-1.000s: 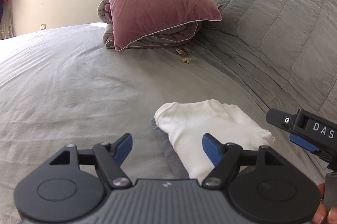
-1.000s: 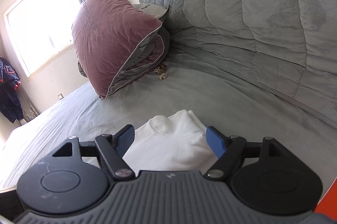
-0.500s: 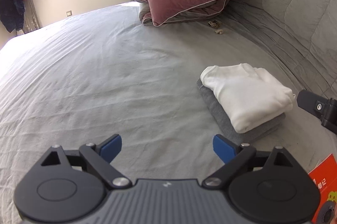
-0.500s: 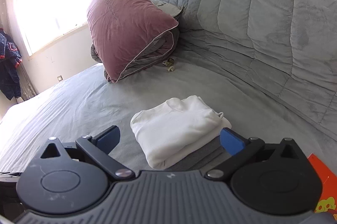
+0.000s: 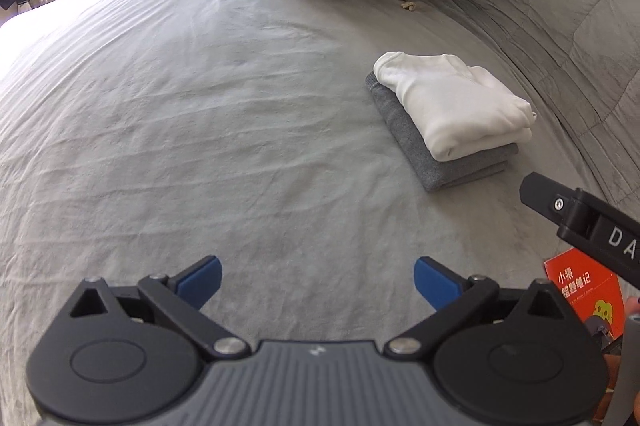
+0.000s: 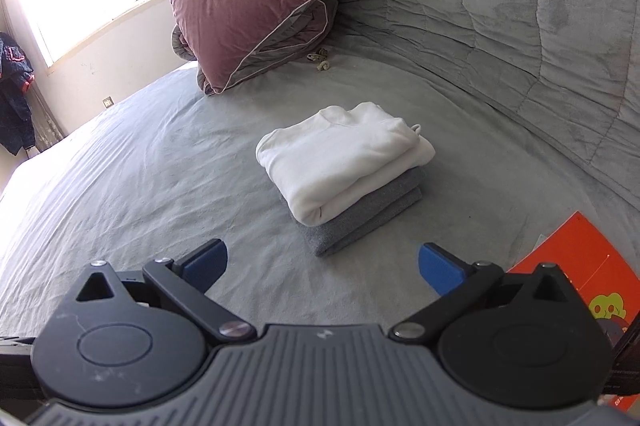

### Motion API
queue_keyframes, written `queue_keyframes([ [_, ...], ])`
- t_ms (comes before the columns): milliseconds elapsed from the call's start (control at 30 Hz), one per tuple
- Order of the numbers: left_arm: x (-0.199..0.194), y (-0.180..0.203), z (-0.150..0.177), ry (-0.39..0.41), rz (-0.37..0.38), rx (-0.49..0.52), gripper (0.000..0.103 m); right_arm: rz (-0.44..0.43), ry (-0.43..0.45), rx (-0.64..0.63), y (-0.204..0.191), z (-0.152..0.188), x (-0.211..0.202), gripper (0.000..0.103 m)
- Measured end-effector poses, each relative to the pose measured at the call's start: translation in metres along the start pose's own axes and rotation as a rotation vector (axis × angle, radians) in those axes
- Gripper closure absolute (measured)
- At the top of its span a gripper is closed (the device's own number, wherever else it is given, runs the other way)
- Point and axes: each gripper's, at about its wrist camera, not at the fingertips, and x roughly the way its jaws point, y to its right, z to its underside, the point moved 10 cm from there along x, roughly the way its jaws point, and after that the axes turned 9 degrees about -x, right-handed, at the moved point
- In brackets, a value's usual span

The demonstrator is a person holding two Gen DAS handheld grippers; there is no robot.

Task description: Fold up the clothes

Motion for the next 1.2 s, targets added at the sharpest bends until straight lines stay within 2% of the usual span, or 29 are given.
queue_keyframes([
  [100,-0.006,-0.004,0.010,0.044,-0.001,0.006,0.001,0.003,-0.002,-0.003,-0.005,0.011,-0.009,0.000],
  [300,-0.021,-0.012,0.028,0.124,0.002,-0.045,0.001,0.001,-0.002,0.005,-0.011,0.033,-0.024,0.000],
  [500,-0.033,-0.024,0.044,0.200,-0.031,-0.049,0.001,0.031,-0.011,-0.002,-0.012,0.053,-0.037,0.000],
  [733,-0.031,-0.037,0.055,0.196,-0.062,-0.055,0.001,0.034,-0.003,-0.018,-0.017,0.059,-0.042,0.000],
  [1200,-0.031,-0.033,0.047,0.215,-0.030,-0.043,0.001,0.057,-0.001,-0.020,-0.013,0.063,-0.041,0.000],
])
